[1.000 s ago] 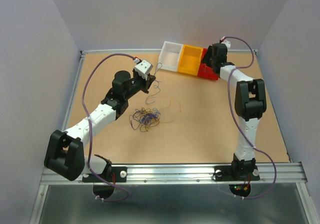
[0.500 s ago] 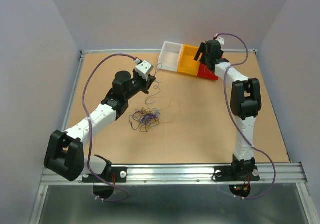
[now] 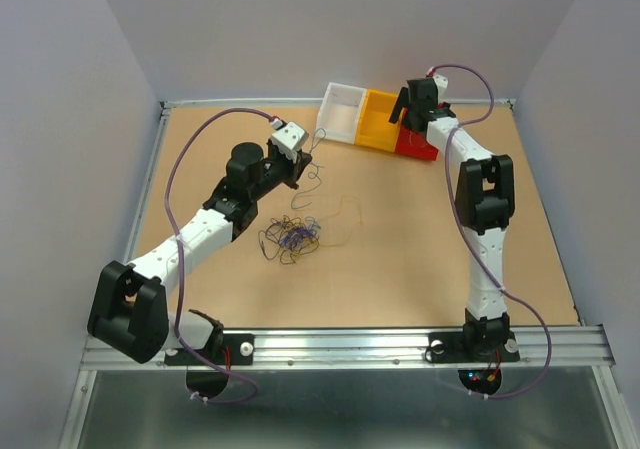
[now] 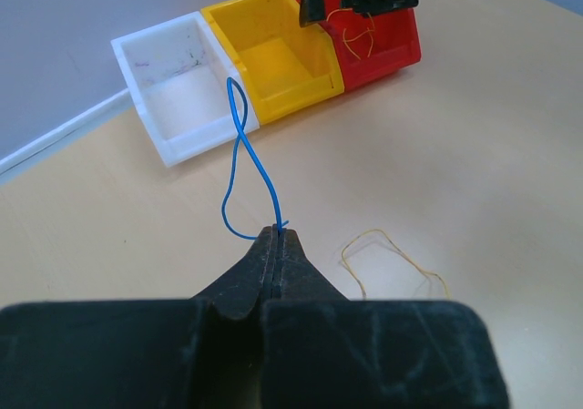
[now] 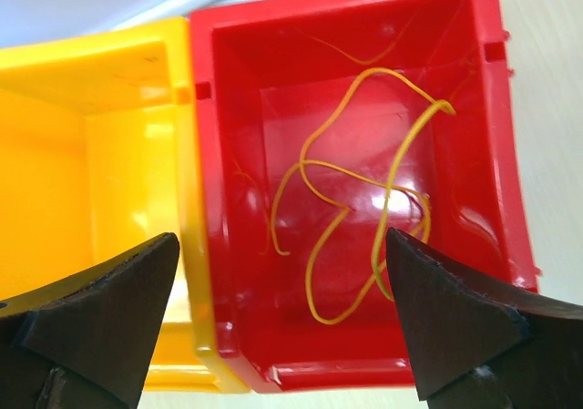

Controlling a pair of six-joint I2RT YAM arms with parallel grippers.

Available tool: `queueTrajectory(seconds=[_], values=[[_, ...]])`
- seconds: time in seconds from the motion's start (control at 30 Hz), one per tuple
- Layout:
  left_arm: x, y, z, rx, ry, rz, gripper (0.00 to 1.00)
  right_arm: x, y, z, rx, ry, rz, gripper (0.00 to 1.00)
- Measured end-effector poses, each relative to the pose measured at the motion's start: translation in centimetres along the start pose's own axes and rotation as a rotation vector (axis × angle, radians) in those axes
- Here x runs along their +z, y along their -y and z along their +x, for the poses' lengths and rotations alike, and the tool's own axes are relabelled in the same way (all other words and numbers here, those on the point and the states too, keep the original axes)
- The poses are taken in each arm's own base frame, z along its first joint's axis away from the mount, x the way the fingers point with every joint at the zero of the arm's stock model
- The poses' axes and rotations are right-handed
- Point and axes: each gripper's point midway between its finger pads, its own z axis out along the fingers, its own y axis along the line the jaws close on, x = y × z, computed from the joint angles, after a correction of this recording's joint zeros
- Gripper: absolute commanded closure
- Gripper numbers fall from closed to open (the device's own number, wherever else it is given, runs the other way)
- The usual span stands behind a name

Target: Untangle the cables

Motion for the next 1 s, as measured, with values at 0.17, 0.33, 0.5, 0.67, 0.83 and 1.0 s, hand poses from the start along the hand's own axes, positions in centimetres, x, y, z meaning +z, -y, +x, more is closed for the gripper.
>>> queueTrajectory(seconds=[0.17,0.33,0.5,0.67,0.83,1.0], values=[[0.0,0.1,0.0,0.004,-0.002,0.000,1.00,-0.3,0.5,0.4,-0.028,-0.016,0.037,0.00],[0.0,0.1,0.2,0.006,-0.008,-0.004,1.00,-1.2,0.5,0.9,-0.086,-0.007,0.098,0.00],[0.0,0.1,0.3,0.006,-0.013,-0.005,1.00,-2.9,-0.5,0.6,-0.124,0.002,0.099,0.00],[0.0,0.0,0.4,0.006,-0.016,-0.007,1.00,-3.8,-1.5,-0.3,-0.137,0.027,0.087,0.03],[0.0,0.1,0.5,0.008,-0.019,-0.007,1.00,-3.9,-2.2,-1.6,-0.134,0.050,0.072,0.19],[0.0,0.2,0.5,0.011,-0.022,-0.004,1.00,-3.0,-3.0,-2.0,-0.124,0.065,0.056,0.26]])
